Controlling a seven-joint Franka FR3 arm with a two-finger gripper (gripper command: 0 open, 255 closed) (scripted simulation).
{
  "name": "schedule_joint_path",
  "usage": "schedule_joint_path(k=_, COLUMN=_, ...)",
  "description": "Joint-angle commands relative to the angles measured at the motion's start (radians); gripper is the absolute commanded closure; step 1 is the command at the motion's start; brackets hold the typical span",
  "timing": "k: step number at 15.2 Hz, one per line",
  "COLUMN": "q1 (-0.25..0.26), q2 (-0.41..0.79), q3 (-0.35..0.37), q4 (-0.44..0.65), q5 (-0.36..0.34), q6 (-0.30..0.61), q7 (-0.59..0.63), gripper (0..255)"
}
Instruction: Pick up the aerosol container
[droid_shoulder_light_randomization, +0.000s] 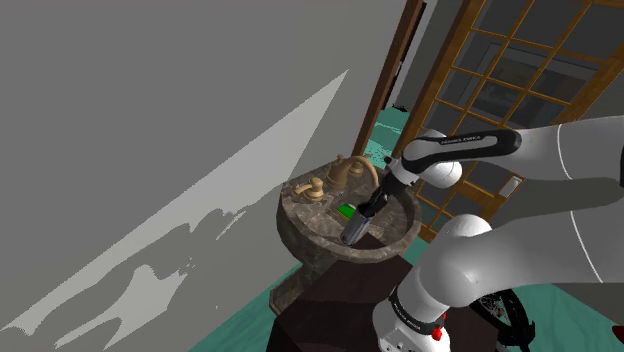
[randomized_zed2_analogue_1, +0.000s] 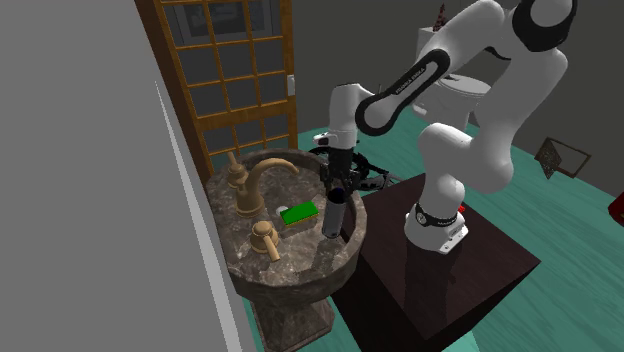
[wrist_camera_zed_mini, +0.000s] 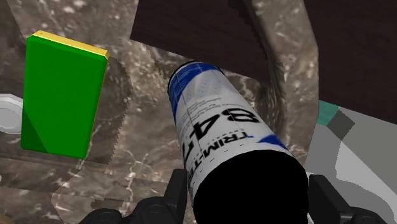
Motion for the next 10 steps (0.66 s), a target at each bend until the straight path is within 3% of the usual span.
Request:
schedule_joint_path(k=1, q1=-0.019, q2=-0.027, q3=0.025, q4=0.008, q5=-0.004, q6=-0.037, q7=0.016, gripper=255)
schedule_joint_path(k=10, q1=-0.060, q2=-0.114, q3=0.106, q4=0.051, q5=-0.001, q6=-0.165, q7=0.066, gripper=255)
